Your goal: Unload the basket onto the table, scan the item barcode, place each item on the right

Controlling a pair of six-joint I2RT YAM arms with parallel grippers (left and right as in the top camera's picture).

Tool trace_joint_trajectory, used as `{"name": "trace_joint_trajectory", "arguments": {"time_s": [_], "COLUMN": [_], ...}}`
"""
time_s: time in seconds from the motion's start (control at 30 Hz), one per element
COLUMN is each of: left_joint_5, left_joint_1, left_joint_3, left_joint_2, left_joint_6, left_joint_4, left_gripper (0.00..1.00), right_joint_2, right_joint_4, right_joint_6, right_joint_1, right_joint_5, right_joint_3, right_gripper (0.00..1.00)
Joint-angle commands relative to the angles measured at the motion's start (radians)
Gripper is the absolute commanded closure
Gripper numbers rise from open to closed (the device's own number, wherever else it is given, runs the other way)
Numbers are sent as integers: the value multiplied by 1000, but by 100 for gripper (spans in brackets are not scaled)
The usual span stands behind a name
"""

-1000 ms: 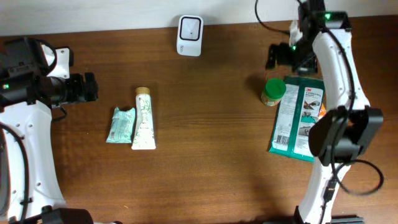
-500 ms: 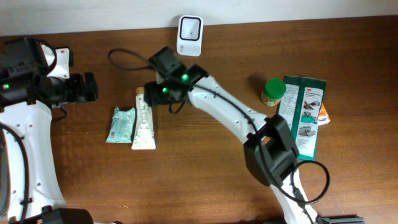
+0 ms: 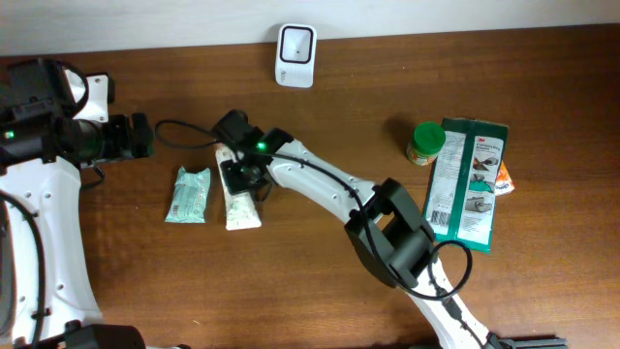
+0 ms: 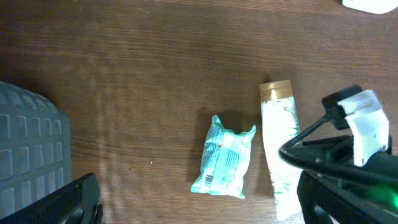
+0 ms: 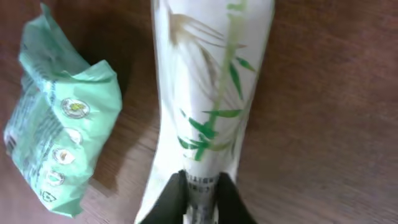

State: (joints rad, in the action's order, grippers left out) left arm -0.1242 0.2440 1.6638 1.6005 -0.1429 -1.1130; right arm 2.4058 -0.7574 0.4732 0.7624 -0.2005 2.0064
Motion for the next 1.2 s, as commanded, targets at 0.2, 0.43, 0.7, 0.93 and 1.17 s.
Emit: {"name": "trace_joint_trajectory", "arguments": {"time_s": [0.2, 0.43, 0.7, 0.93, 1.17], "left_joint_5": [-11, -11, -11, -11, -11], "left_joint_1": [1, 1, 1, 1, 1], "left_joint_3": [4, 4, 4, 4, 4], "left_joint_2": [-6, -6, -6, -6, -6], "left_joint_6": [-20, -20, -20, -20, -20], "left_joint_4": [2, 1, 2, 2, 2], "left_gripper": [1, 1, 1, 1, 1], "right_joint_2": [37, 41, 35, 37, 37], "right_joint_4": [-236, -219, -603, -756, -478], "right_joint_6": [-280, -365, -397, -653, -459], "right_joint_1": [-257, -398, -441, -354, -286], "right_joint_5": [-380, -308, -133, -337, -281], "right_joint_3": [-8, -163, 238, 233, 51], "right_gripper": [66, 57, 38, 14, 35]}}
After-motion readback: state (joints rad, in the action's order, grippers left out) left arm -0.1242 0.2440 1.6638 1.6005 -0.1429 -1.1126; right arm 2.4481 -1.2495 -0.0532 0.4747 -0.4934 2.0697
